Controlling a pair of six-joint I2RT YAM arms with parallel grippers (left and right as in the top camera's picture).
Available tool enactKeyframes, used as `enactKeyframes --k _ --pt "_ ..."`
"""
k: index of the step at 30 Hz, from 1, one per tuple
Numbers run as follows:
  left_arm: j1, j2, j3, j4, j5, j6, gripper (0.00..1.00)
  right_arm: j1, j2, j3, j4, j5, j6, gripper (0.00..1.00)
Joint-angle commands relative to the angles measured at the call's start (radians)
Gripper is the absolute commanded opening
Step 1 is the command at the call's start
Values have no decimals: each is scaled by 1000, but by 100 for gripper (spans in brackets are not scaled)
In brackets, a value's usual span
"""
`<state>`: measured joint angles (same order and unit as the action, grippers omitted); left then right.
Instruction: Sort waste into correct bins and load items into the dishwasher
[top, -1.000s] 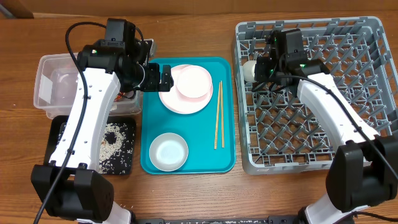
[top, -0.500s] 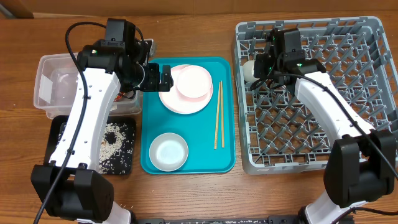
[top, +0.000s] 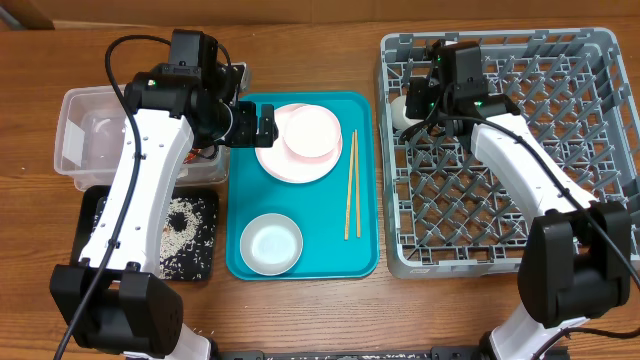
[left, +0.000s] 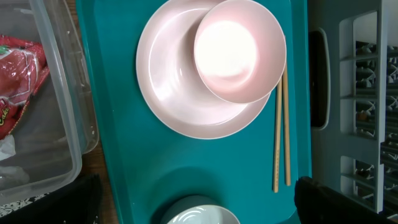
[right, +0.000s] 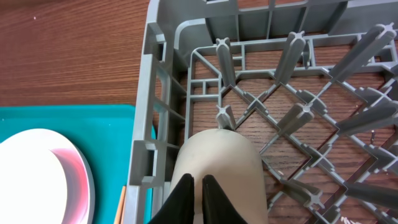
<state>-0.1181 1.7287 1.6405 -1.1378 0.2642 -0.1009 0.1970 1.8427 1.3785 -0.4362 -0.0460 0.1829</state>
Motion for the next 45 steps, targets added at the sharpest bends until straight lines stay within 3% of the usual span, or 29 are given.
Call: enactKeyframes --k 1,6,11,14,19,23,27,34,45 --pt "-8 -18 6 -3 -10 8 100 -1 13 29 9 8 -1 11" --pt "-10 -18 6 -3 -10 8 100 -1 13 30 24 8 -1 12" --pt "-10 -18 6 -3 -10 8 100 -1 -5 57 -5 8 -2 21" --pt "-10 -18 6 -3 -10 8 100 -1 -14 75 -35 8 -2 38" --pt "-10 -18 6 -3 -10 8 100 -1 -14 81 -149 8 -1 87" --pt "-10 -18 6 -3 -10 8 100 0 -11 76 -211 8 -2 98" --pt "-10 -18 6 -3 -10 8 100 0 -6 43 -203 12 -5 97" --pt "-10 -18 6 -3 -10 8 100 0 -1 42 -207 3 -5 80" --pt "-10 -18 6 -3 -10 8 100 0 0 41 -226 0 -5 81"
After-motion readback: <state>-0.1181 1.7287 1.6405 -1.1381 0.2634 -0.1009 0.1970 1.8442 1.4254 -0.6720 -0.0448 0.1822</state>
